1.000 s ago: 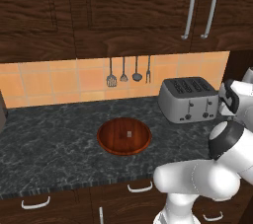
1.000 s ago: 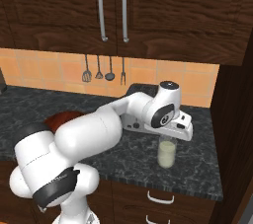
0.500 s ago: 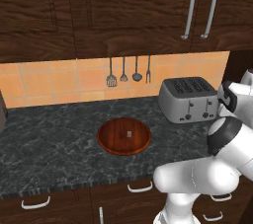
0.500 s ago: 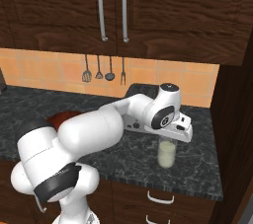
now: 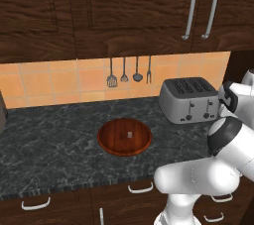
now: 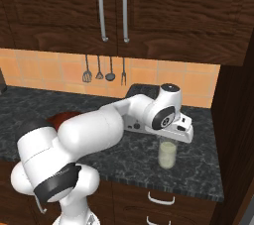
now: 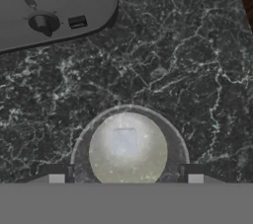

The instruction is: Grab a lemon wedge from the fridge and one ice cube from the ice bowl, and put them in the glass of lemonade.

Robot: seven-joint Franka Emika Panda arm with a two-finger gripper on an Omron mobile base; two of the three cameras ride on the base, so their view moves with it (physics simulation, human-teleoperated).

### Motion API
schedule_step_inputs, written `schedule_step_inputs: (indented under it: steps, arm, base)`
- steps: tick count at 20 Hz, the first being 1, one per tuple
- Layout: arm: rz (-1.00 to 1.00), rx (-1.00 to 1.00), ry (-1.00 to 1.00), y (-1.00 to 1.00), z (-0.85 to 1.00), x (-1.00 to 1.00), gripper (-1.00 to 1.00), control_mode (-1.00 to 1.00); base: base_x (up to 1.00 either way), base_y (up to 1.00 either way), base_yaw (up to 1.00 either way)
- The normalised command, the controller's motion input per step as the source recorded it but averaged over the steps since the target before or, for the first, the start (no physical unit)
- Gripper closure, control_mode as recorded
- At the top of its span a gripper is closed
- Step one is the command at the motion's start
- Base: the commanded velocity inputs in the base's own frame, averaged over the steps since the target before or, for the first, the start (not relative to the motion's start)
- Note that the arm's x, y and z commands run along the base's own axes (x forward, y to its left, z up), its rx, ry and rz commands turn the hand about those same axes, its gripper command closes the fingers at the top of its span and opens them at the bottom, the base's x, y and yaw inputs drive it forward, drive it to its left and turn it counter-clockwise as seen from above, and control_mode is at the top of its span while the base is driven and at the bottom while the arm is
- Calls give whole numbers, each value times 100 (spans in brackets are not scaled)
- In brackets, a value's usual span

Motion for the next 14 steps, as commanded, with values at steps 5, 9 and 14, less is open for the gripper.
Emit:
schedule_step_inputs:
  steps: [5,9,14]
  arm:
    - [0,0,0,0,0,0,-100,-100]
    - [0,2,-1,0,21,-7,-100,-100]
    - [0,3,-4,0,19,-21,-100,-100]
  base:
    - [0,0,0]
    - [0,0,0]
    - [0,0,0]
